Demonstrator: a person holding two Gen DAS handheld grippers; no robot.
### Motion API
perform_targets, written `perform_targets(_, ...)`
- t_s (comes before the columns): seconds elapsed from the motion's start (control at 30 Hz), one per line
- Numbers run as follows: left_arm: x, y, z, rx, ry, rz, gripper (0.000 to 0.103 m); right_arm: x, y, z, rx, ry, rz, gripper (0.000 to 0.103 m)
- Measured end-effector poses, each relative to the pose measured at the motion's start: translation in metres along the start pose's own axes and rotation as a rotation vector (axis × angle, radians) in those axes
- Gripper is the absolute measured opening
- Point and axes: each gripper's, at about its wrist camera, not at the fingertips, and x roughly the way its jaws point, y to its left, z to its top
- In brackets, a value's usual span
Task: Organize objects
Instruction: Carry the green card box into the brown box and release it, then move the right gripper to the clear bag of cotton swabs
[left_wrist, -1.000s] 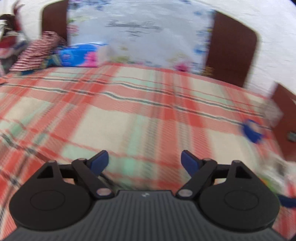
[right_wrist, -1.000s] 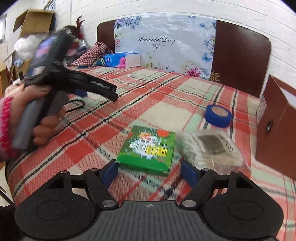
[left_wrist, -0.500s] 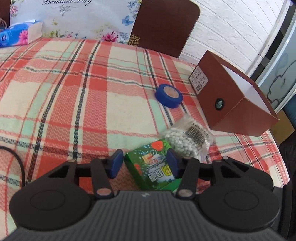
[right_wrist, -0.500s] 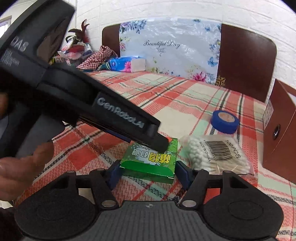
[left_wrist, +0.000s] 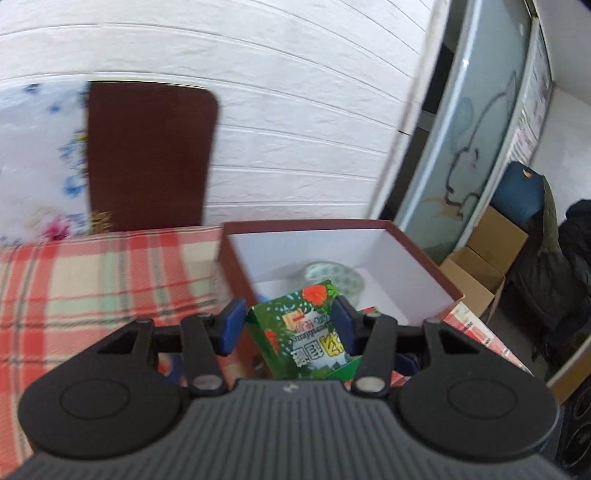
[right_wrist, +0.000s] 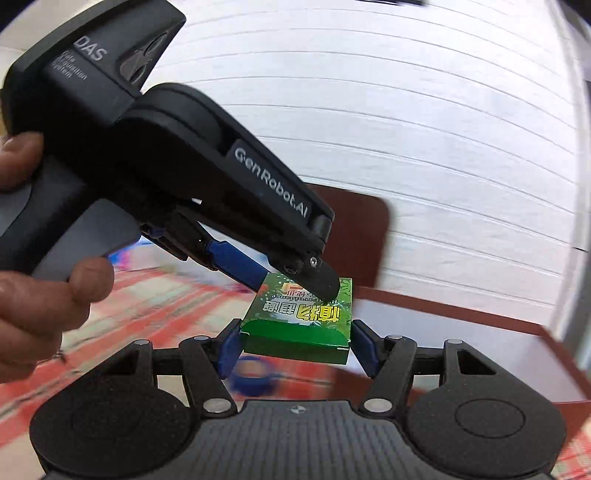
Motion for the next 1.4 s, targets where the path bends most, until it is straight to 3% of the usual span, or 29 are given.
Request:
perform_targets(0.13,0.044,-0.020,0.008,0.009,0.047,-0.017,0.053,0.017,-0.048,-0.004,0.065,0.051,-0.066,0.062)
perform_targets(0.3,0.081,-0.031,0.001,0.040,0.111,0.062,0.053,0.048,-0.084,-0.014,0.124,0.117,-0.141,0.062)
perform_targets(0.33,0.082,-0.030,-0.001,0.043,0.119,0.073,0.053,0.052,-0.087,-0.017,0.127,0.121,-0.158,0.068)
perform_targets(0.37,0.080,-0.029,-0.002,0.042,0.122,0.073,0.053,0.052,-0.089,-0.019,0.140,0.110,-0.162,0.072)
perform_targets(0.43,0.068,-0.027,-0.002,0.045,0.108,0.056,0.053,0.049,-0.088,-0.020,0.149,0.097,-0.164,0.072)
perform_targets(0.6,0.009,0.002,-0.006,0.009,-0.019,0.056,0.054,0.023,-0.073,-0.025,0.180,-0.018,-0.132,0.071)
perform_targets(0.7,-0.015,0.036,-0.021,-0.039,-0.029,0.144,0.054,0.014,-0.054,-0.023,0.171,-0.063,-0.080,0.067)
perform_targets(0.77,-0.022,0.063,-0.036,-0.080,0.011,0.222,0.054,0.001,-0.045,-0.021,0.162,-0.061,-0.015,0.065)
perform_targets(0.87,-0.028,0.103,-0.065,-0.152,0.088,0.327,0.054,0.003,-0.016,-0.022,0.115,-0.007,0.097,0.060)
perform_targets(0.93,-0.033,0.123,-0.084,-0.203,0.129,0.354,0.054,0.009,0.003,-0.027,0.070,0.050,0.145,0.058)
perform_targets(1.13,-0.044,0.134,-0.114,-0.265,0.190,0.297,0.054,0.027,0.035,-0.047,0.033,0.279,0.208,0.062)
perform_targets(1.27,-0.038,0.122,-0.112,-0.274,0.194,0.235,0.054,0.038,0.030,-0.048,0.059,0.320,0.214,0.073)
perform_targets(1.4,-0.035,0.114,-0.116,-0.237,0.211,0.266,0.056,0.035,0.031,-0.056,0.074,0.328,0.206,0.078)
